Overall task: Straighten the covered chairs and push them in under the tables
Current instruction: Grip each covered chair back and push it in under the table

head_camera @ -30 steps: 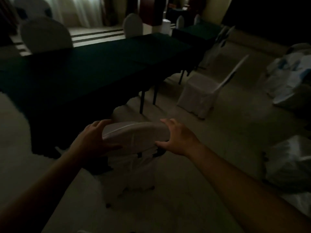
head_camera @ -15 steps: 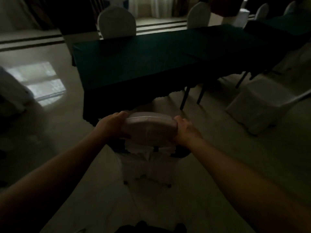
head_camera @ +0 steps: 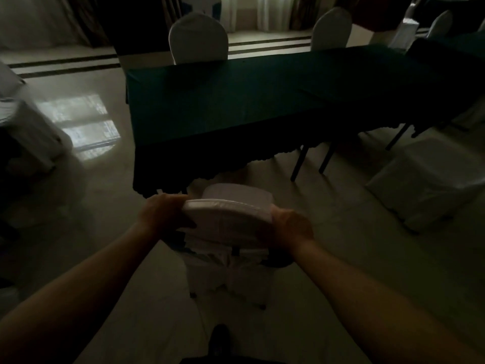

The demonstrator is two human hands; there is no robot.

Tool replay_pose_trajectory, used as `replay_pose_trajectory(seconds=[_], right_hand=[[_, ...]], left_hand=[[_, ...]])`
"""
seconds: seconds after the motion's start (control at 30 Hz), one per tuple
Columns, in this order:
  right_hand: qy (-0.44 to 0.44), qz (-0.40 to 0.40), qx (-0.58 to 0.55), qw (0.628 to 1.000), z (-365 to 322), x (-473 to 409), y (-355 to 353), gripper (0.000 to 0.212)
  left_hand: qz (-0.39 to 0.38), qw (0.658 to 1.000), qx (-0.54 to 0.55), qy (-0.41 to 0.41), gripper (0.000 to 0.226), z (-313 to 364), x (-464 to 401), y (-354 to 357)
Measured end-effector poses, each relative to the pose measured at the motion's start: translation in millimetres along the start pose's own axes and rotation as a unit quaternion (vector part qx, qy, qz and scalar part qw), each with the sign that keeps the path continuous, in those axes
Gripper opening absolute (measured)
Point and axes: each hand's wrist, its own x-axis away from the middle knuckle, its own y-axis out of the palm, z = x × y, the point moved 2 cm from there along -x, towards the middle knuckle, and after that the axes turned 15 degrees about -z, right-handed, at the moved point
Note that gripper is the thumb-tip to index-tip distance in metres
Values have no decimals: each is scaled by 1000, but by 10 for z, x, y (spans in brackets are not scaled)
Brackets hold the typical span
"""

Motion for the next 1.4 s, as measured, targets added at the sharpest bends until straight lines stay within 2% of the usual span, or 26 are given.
replay_pose_trajectory(seconds=[0.27,0.53,0.77,1.0,1.4], right_hand=[[-37,18,61,997,58,-322,-283,47],[-57,20,111,992,59,-709,-656,48],[-70,19,161,984,101,-1091,-938,51],[-88,-15,163,983,490,-1527,-1034,45],[-192,-51,164,966,1517,-2587,-1587,39]], left_hand=[[42,999,-7,20,54,-142,-289,-99],[126,991,-5,36,55,-240,-499,-109],[147,989,26,20,52,-275,-697,-188],[150,988,40,-6,50,-39,-1126,-174],[151,978,77,-119,54,715,-2006,-277]])
